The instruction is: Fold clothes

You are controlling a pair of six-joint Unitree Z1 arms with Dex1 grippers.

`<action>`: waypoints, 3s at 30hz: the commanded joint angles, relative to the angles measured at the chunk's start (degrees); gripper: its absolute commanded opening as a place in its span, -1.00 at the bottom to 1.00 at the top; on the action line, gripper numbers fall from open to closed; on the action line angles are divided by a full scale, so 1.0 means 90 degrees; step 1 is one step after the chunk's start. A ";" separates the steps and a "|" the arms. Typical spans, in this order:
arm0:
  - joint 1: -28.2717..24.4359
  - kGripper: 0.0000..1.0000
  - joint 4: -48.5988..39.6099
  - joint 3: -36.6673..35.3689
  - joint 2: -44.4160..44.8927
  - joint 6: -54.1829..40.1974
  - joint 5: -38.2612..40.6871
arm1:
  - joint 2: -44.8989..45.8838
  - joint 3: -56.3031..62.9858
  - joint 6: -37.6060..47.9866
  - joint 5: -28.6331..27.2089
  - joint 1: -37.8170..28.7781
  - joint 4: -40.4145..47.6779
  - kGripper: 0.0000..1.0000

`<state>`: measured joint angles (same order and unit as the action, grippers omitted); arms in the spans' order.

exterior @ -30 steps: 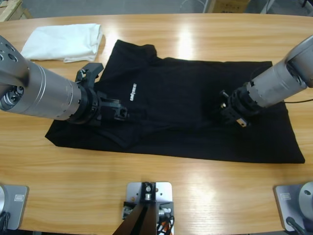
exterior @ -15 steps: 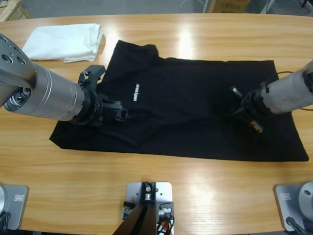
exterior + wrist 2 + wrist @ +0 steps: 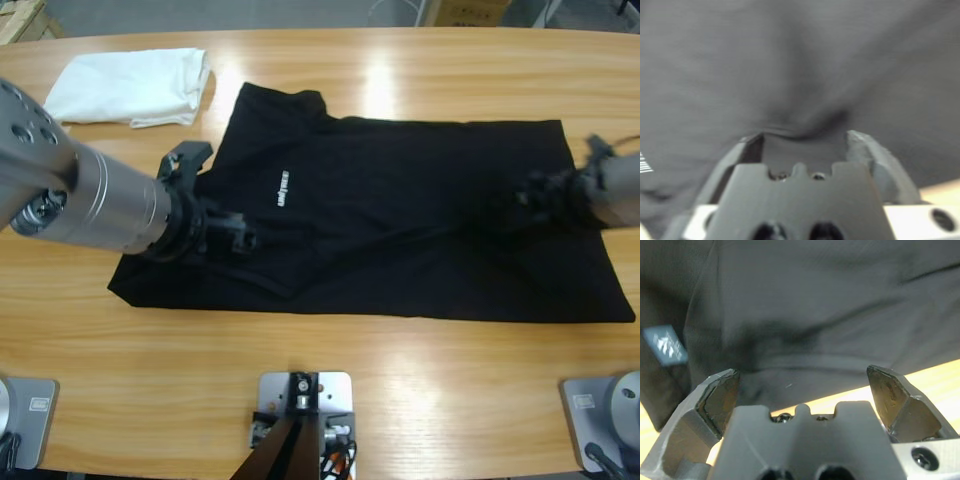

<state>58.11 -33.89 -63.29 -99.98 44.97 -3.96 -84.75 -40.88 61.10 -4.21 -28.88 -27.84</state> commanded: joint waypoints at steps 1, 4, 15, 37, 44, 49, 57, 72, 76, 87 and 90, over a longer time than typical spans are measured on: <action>0.0085 0.97 0.0066 0.0855 -0.0249 0.0207 -0.0113 | -0.0339 -0.0003 0.0108 -0.0224 0.0874 -0.1229 1.00; 0.0057 0.97 0.0074 0.0812 -0.0329 0.0160 -0.0107 | -0.0443 -0.0141 0.0096 0.0096 0.1128 -0.1456 1.00; -0.0030 0.97 0.0471 0.0800 -0.1143 0.0423 -0.0177 | -0.1500 0.0392 0.0174 0.0315 0.1122 -0.0262 1.00; 0.0712 0.97 0.0562 0.2646 -0.0045 0.1193 -0.0140 | -0.1267 0.0341 0.0991 0.0795 -0.1272 -0.0913 1.00; 0.0712 0.97 0.0465 0.2785 0.0113 0.1273 -0.0165 | -0.1117 0.0302 0.1247 0.0219 -0.1372 -0.1438 1.00; 0.0712 0.97 0.0455 0.2874 0.0279 0.1293 -0.0156 | -0.1334 0.0234 0.1098 -0.0216 -0.0854 -0.1321 1.00; 0.0616 0.97 0.0457 0.2554 0.0714 0.1267 -0.0208 | 0.0342 -0.0809 -0.0050 -0.0214 -0.0503 -0.2083 1.00; -0.4259 0.96 0.0293 -0.1671 -0.0749 -0.3168 0.1620 | -0.0330 -0.2714 -0.3488 0.0457 0.1658 -0.2493 1.00; -0.4253 0.96 -0.0565 -0.2749 -0.1733 -0.3723 0.1807 | -0.0943 -0.3081 -0.3798 0.0372 0.1755 -0.2456 1.00; -0.4062 0.96 -0.3152 -0.5985 -0.3825 -0.5909 0.2112 | -0.1892 -0.3446 -0.3908 0.0461 0.1960 -0.2315 1.00; -0.4013 0.96 -0.3707 -0.6589 -0.4252 -0.6182 0.2042 | -0.2080 -0.3534 -0.3908 0.0477 0.2015 -0.2278 1.00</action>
<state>20.44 -55.86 -110.32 -126.03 -4.43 15.87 -97.57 -71.92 26.48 -0.46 -11.93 -49.48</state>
